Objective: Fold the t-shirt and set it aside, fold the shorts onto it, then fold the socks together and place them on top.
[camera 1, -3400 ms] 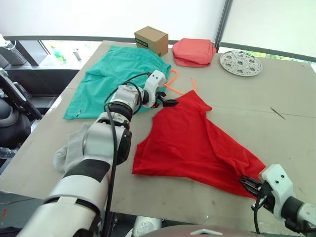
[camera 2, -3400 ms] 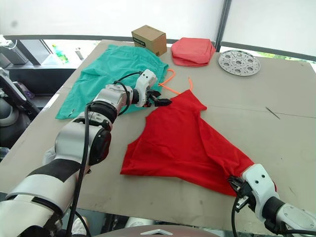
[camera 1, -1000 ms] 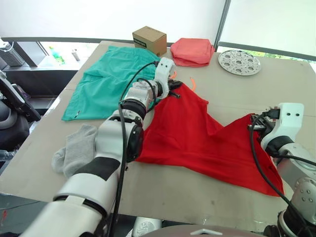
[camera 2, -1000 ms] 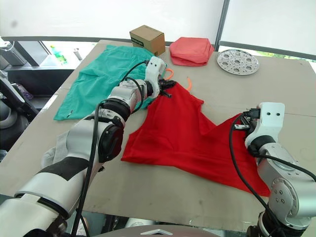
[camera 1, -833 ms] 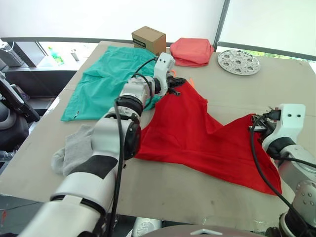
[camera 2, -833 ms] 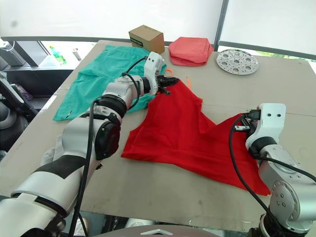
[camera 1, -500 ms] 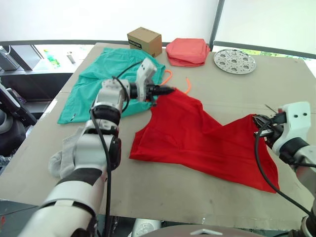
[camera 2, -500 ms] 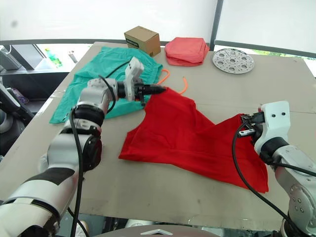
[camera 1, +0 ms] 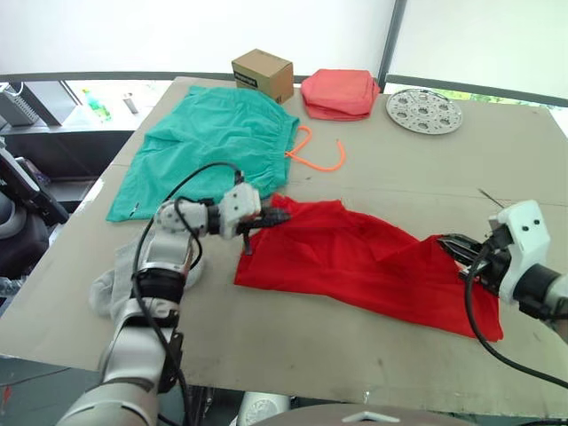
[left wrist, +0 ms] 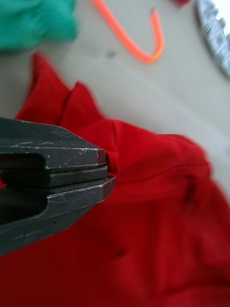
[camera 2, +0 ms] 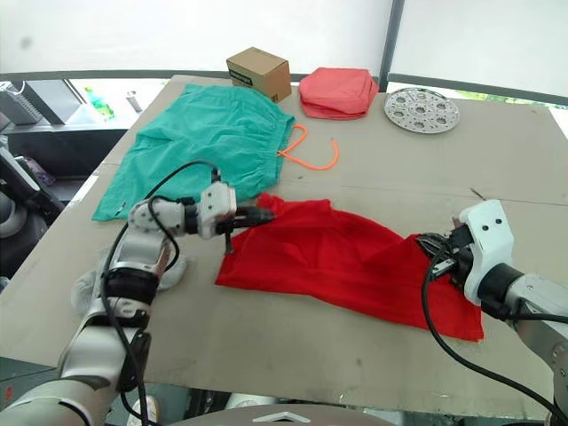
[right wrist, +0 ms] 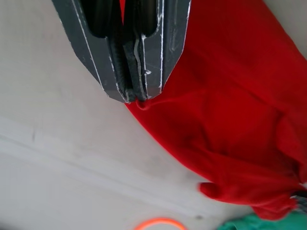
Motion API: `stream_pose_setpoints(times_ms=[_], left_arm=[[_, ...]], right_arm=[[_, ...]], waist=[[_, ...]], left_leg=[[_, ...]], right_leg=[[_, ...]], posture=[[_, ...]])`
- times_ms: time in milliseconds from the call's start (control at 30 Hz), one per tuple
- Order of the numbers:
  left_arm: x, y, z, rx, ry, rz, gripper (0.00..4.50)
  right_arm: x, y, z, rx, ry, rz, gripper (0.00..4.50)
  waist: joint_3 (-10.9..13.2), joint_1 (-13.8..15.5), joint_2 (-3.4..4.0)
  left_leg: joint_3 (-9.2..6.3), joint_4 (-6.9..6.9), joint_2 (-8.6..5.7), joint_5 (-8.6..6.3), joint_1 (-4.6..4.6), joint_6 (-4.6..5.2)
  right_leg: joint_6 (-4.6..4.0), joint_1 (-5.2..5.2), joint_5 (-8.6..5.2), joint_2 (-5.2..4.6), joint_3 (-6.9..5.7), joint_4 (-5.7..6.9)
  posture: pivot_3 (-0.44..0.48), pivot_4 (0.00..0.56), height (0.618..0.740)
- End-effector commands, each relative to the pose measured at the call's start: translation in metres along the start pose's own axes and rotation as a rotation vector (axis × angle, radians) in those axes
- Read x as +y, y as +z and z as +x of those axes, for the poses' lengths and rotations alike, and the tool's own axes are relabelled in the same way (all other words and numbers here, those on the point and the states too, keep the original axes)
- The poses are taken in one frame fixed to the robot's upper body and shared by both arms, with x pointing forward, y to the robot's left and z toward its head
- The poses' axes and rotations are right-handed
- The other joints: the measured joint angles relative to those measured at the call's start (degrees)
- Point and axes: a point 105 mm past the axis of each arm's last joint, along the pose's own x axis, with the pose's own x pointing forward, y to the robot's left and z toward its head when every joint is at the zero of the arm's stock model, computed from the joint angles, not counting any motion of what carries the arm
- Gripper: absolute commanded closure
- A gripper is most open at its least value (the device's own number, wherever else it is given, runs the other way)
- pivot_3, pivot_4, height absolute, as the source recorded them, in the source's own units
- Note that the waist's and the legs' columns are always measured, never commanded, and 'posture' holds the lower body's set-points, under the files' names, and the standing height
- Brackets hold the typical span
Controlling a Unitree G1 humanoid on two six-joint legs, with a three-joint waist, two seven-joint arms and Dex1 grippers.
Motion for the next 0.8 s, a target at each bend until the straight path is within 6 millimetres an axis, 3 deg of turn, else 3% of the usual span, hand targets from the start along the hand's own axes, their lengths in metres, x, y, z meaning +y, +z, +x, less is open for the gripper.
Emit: stream_pose_setpoints(times_ms=[33,100,200,367,467,800], left_arm=[[0.006,0.009,-0.016,-0.022,-0.019,-0.244,3.76],[-0.001,0.01,-0.027,0.008,-0.096,-0.511,2.96],[0.017,0.03,-0.031,-0.054,-0.072,-0.72,1.6],[0.035,0.048,-0.016,-0.009,-0.058,-0.907,1.6],[0.045,0.042,-0.001,0.089,0.009,-0.973,1.6],[0.052,0.02,0.021,0.218,0.059,-0.774,1.6]], right_arm=[[0.006,0.001,-0.007,-0.001,0.025,-0.05,4.5],[0.011,-0.004,-0.009,0.023,0.058,-0.062,4.5],[0.017,-0.009,-0.01,0.043,0.099,-0.081,4.5],[0.026,-0.012,-0.009,0.055,0.154,-0.112,4.5],[0.031,-0.014,-0.007,0.062,0.173,-0.132,4.5],[0.036,-0.014,-0.003,0.042,0.178,-0.147,4.5]], waist=[[0.01,0.11,-0.01],[0.01,0.09,-0.02],[0.02,0.48,-0.01],[0.06,1.16,-0.12],[0.07,1.09,-0.13],[0.11,1.1,-0.19]], left_leg=[[-0.03,0.03,0.0,0.0,0.0,0.0],[-0.06,0.07,0.0,0.0,0.0,0.0],[-0.09,0.06,-0.01,0.0,0.01,0.0],[-0.12,0.07,-0.04,0.0,0.0,0.01],[-0.06,0.05,-0.06,0.0,0.0,0.01],[-0.04,-0.02,0.02,0.0,0.01,0.01]], right_leg=[[0.01,0.0,-0.01,0.0,-0.09,-0.01],[0.06,0.02,-0.03,0.03,-0.19,-0.01],[0.27,0.03,-0.16,0.29,-0.2,-0.02],[0.28,0.08,-0.17,0.39,-0.18,-0.05],[0.35,0.11,-0.14,0.44,-0.09,-0.05],[0.04,0.03,-0.04,0.47,-0.06,-0.05]], posture=[[0.0,0.15,0.74],[0.0,0.15,0.74],[0.0,0.15,0.74],[0.0,0.15,0.74],[0.0,0.15,0.74],[0.0,0.15,0.74]])
